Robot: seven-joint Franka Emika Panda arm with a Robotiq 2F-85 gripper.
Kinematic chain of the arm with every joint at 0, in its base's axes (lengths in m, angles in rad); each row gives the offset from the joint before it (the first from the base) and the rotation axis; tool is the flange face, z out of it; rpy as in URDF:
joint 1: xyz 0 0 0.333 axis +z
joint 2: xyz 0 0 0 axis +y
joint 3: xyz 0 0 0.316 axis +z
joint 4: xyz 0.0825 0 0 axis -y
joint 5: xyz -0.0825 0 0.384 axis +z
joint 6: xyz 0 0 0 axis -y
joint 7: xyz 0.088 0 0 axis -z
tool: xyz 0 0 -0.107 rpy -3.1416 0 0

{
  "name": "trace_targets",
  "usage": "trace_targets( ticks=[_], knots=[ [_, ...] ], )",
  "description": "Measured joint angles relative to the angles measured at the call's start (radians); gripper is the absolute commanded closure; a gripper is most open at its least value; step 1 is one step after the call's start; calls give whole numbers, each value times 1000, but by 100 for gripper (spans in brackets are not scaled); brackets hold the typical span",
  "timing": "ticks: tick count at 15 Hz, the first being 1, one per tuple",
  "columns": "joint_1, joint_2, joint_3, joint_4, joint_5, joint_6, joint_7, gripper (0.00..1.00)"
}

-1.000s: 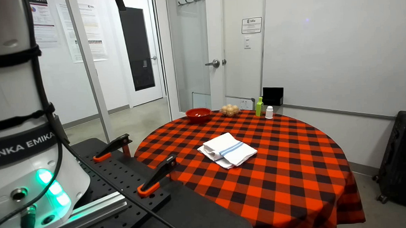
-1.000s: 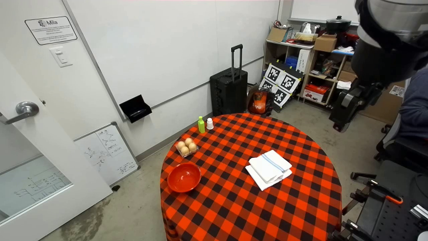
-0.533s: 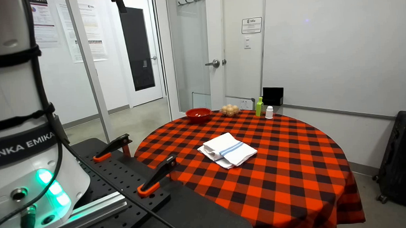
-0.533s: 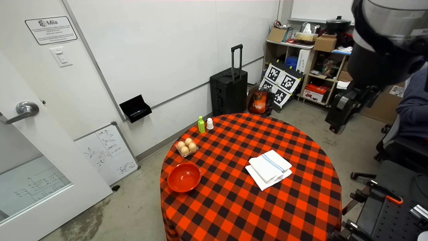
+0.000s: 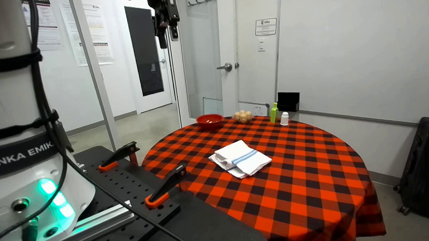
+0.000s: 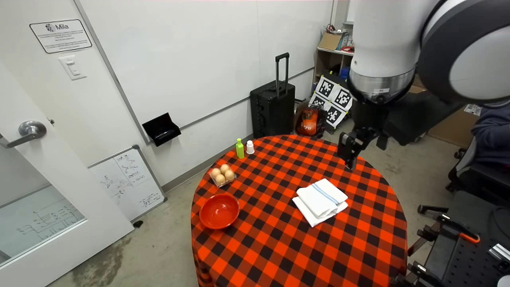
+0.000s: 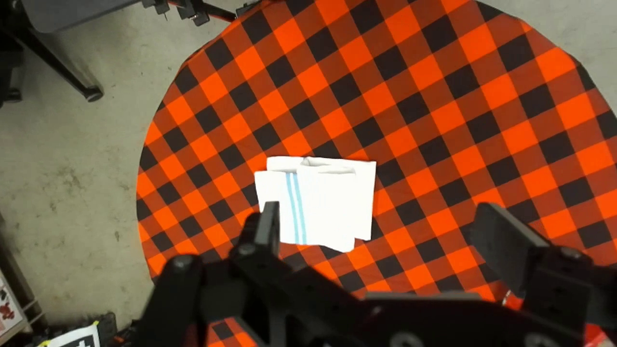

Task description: Unfold the towel

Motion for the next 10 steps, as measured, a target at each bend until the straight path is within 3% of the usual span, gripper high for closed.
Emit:
trace_targets(
  ticks=[7,10],
  knots=[
    [-35,113,-135,-111,-38,166,-15,0],
    [-54,146,-205,-190,-20,314,-120,0]
  ],
)
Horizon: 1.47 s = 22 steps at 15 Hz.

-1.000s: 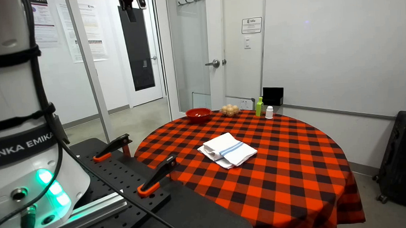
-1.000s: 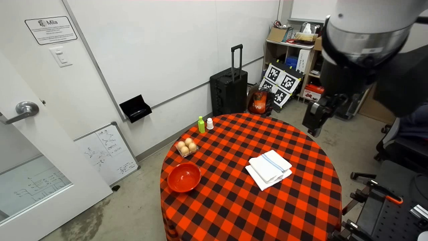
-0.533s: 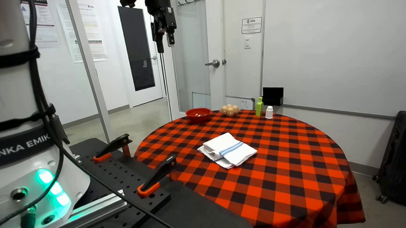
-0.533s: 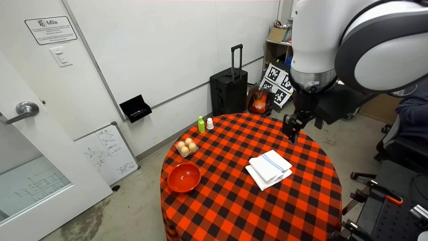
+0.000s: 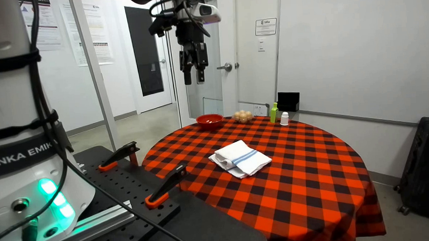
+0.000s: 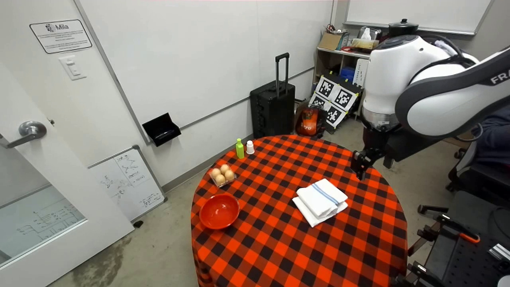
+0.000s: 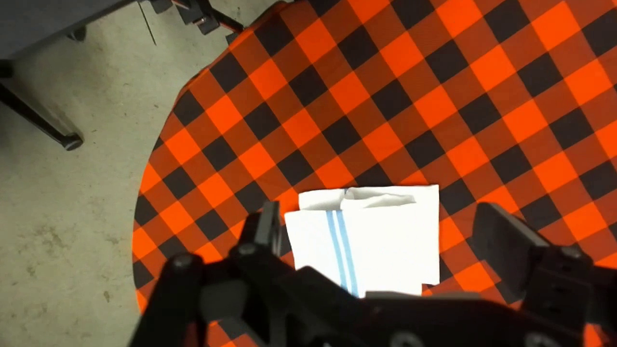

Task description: Unfold the towel

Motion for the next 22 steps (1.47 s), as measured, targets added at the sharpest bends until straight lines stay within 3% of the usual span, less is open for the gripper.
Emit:
trace_targets(
  ticks=[3,6,18,20,22],
  knots=[
    [-16,55,-73,-52,59,167,-213,0],
    [-29,123,-124,-54,104,258,-417,0],
    [-30,135,-126,-51,106,262,-431,0],
    [-29,145,-126,-37,149,262,-470,0],
    [-30,168,-127,-2,263,262,-568,0]
  ],
)
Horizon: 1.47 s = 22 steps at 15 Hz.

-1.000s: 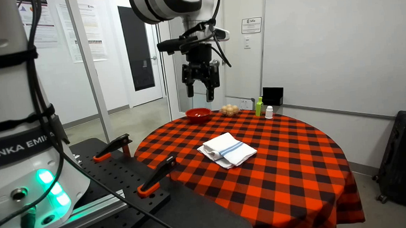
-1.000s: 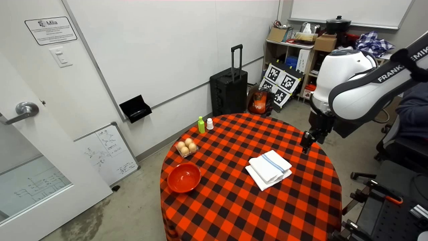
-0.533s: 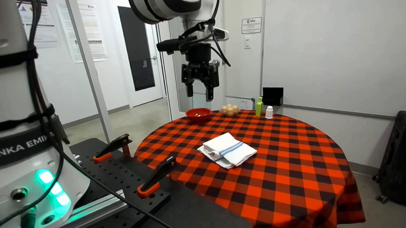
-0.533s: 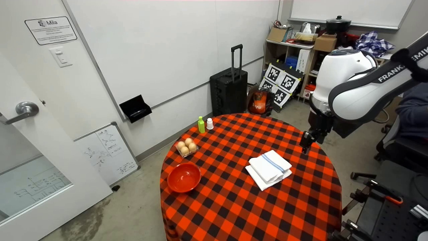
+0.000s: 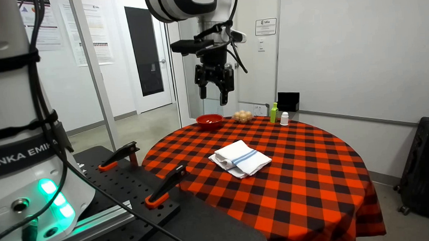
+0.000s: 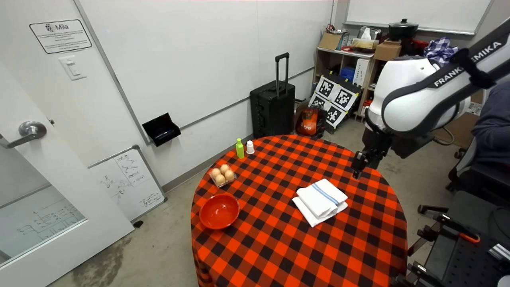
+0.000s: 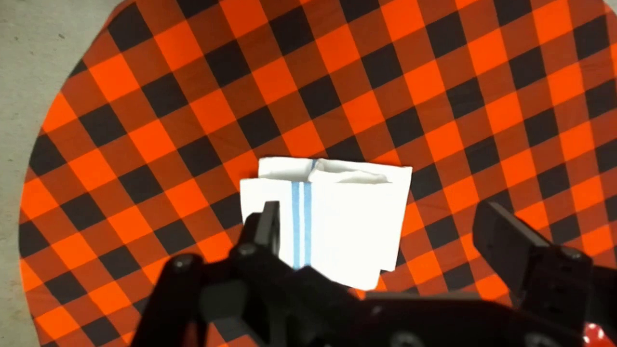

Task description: Unfold the towel

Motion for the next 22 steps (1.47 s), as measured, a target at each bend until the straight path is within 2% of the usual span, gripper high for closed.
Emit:
trace_targets(
  ticks=[3,8,12,18,22],
  knots=[
    [-22,51,-8,66,161,0,-135,0],
    [-96,195,-9,172,285,14,-311,0],
    [-160,345,6,251,288,45,-353,0],
    [-224,598,23,407,218,64,-343,0],
    [-257,723,47,514,171,53,-327,0]
  ],
)
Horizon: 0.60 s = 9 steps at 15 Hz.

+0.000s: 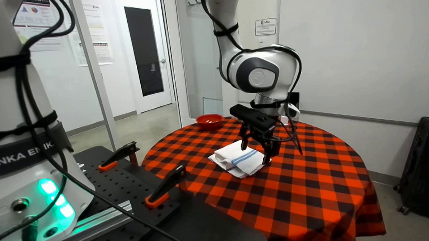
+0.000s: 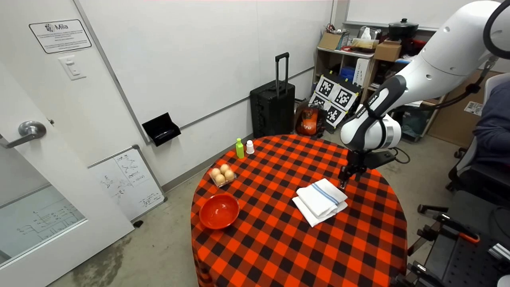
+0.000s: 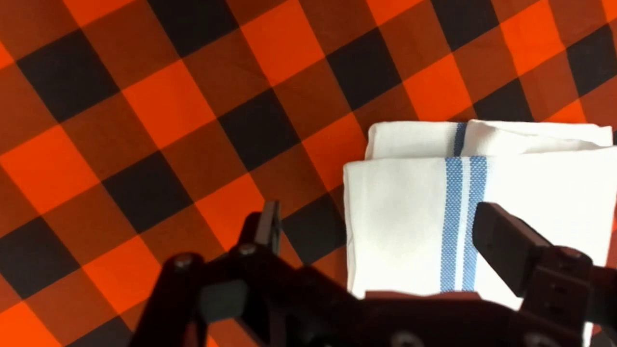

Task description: Unfold the towel

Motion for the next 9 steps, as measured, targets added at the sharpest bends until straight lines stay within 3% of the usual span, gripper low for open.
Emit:
trace_targets(
  ticks=[9],
  knots=[
    [-81,144,67,173,0,-117,0,0]
  ],
)
